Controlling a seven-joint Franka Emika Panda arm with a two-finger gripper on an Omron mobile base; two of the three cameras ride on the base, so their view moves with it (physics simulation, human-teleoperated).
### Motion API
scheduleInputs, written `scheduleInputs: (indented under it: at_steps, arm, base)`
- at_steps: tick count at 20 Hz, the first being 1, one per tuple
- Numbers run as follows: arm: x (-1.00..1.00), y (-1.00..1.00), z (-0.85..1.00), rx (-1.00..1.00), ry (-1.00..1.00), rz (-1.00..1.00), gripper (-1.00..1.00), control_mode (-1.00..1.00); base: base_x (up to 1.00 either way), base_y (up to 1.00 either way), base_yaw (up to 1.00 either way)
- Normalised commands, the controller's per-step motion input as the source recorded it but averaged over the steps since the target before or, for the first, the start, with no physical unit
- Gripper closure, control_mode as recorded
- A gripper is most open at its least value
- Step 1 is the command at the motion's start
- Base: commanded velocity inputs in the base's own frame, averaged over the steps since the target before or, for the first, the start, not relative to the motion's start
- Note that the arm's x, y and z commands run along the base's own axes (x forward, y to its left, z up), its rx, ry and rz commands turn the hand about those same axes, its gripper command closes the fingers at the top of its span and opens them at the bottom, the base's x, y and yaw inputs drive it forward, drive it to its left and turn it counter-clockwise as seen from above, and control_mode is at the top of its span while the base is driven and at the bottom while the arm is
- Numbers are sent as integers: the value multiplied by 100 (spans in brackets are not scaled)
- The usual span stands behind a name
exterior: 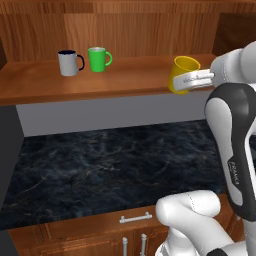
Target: Pick the mug on the counter and place it in the cabinet with the handle facing the right, like the mugs already inside.
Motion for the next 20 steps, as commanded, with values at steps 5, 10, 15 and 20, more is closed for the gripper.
scheduleInputs:
  at_steps: [5,10,15,20]
  arm:
    - [13,0,0,-1,-1,3,100,-100]
    - [23,0,-2,-2,0,1,100,-100]
    - [34,0,-9,-1,0,0,100,-100]
    - [33,0,-14,-1,0,0,100,-100]
  base:
    - [0,0,0]
    - [0,0,0]
    - [0,0,0]
    - [0,0,0]
